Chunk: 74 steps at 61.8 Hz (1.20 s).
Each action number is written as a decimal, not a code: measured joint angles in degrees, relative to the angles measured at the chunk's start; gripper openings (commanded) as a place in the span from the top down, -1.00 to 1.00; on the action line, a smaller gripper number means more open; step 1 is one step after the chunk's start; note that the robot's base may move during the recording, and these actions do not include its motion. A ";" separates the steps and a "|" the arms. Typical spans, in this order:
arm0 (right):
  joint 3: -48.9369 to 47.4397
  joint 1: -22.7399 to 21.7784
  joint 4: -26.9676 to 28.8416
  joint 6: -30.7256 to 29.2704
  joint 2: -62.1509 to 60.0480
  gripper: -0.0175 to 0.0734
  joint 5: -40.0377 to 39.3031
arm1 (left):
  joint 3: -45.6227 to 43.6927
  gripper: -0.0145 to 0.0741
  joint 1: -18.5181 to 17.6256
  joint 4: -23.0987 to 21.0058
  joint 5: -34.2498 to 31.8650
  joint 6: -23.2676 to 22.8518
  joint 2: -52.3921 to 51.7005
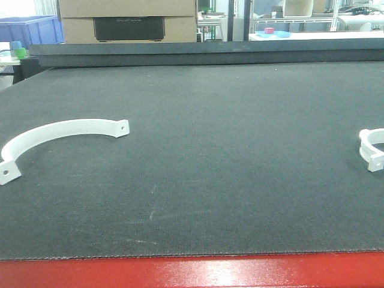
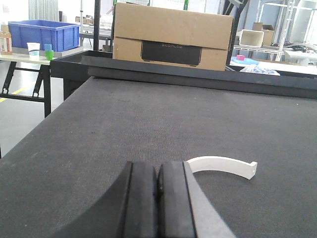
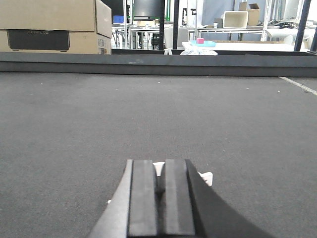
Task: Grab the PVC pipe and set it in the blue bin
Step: 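Move left and right grippers down toward the two white pipe clamps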
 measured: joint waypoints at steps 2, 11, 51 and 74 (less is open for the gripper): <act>0.00 0.00 0.00 0.00 0.00 0.98 -0.15 | 0.00 0.92 0.00 0.00 0.00 0.00 0.00; 0.00 0.00 3.26 1.20 0.00 0.98 -6.85 | 0.00 0.92 0.00 0.00 0.00 0.00 0.00; -19.44 0.00 6.73 -4.18 5.68 0.98 -15.83 | 0.00 0.92 0.00 0.00 0.00 0.00 0.00; -42.45 0.00 7.05 -4.67 30.13 0.98 12.57 | 0.08 0.92 0.00 -3.92 -10.56 0.00 0.00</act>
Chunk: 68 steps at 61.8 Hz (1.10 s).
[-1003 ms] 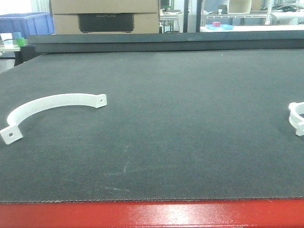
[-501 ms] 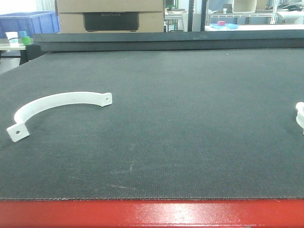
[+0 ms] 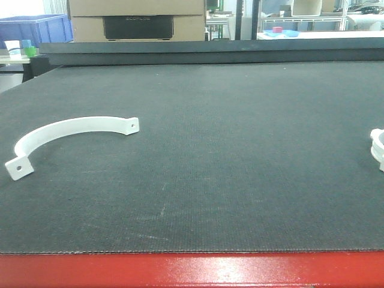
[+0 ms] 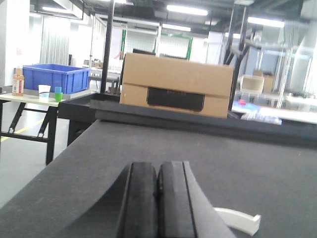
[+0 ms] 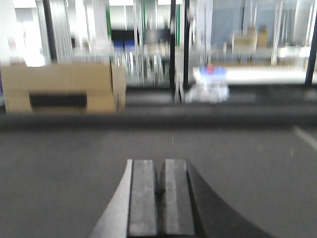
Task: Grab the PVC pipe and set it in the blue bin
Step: 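Move left and right grippers down toward the two white pipe clamps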
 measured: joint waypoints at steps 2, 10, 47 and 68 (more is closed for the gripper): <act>-1.16 0.00 0.14 0.00 2.67 0.98 1.97 | 0.00 0.92 0.00 -1.10 -0.12 0.00 0.00; -4.15 0.00 0.14 0.00 12.06 0.98 7.55 | -3.58 0.92 0.00 -3.23 0.67 0.00 -0.03; -5.57 0.00 3.66 0.00 35.74 0.98 3.99 | -45.96 0.92 0.00 -3.57 40.64 0.00 18.96; -5.57 0.00 4.17 0.00 36.36 0.98 3.73 | -61.63 0.92 0.00 -3.57 50.62 0.00 46.76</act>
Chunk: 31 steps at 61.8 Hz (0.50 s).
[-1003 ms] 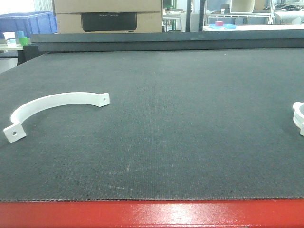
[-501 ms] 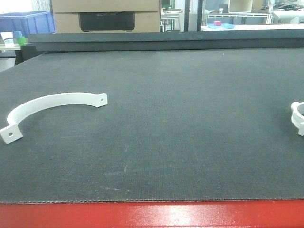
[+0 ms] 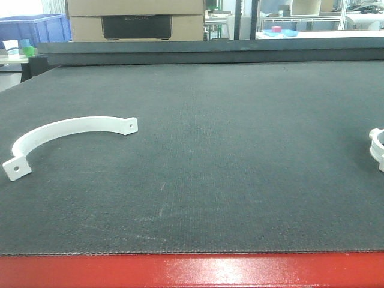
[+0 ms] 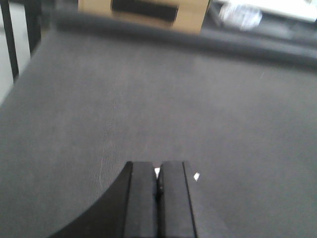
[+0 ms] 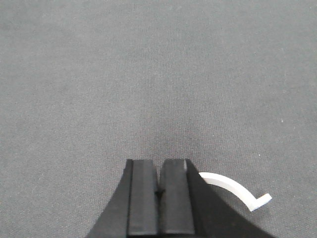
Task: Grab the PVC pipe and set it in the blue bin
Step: 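Move left and right grippers down toward the two white pipe clamps, then close left and right grippers on the edges of the white clamps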
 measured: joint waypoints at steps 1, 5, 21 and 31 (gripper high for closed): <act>0.00 0.00 0.00 0.00 0.00 0.98 0.00 | -0.35 0.92 0.00 0.00 0.01 0.00 1.06; 0.00 0.00 0.00 0.00 0.00 0.98 0.00 | -1.66 0.92 -0.02 0.00 0.12 0.00 5.70; -0.10 0.00 0.00 0.00 0.04 0.98 2.19 | -2.19 0.92 -0.02 0.11 -2.27 0.00 22.55; -0.21 0.00 0.00 0.00 0.79 0.96 4.24 | -2.19 0.92 -0.02 0.11 -2.15 0.00 29.42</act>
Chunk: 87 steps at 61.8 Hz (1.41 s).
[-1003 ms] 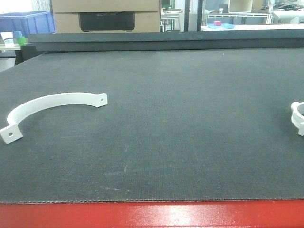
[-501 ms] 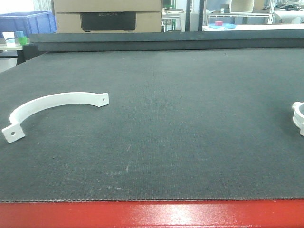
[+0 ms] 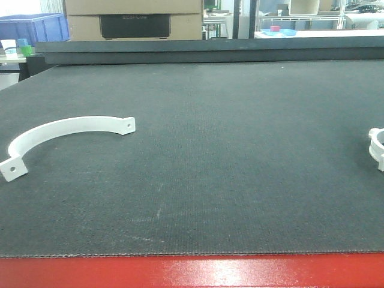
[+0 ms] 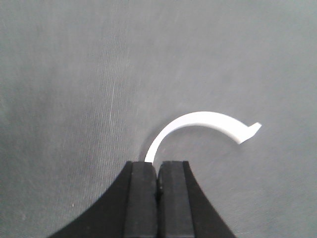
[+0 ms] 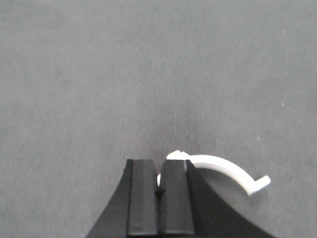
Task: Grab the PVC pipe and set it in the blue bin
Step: 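Close left and right grippers on the edges of the white clamps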
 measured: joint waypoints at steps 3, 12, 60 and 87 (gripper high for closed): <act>-0.36 0.00 0.00 0.00 0.97 0.94 1.34 | 0.00 0.92 0.00 -0.23 0.15 0.00 1.24; -4.73 0.00 0.00 0.60 5.99 0.94 8.43 | 0.00 0.92 0.00 -0.98 0.15 0.00 2.82; -27.19 8.48 -12.58 26.20 33.61 0.05 32.46 | 0.00 0.92 0.00 -4.03 5.90 0.00 2.95; -27.32 5.80 -9.98 27.25 38.08 0.06 31.30 | 3.35 0.92 0.00 -4.03 6.78 0.00 2.95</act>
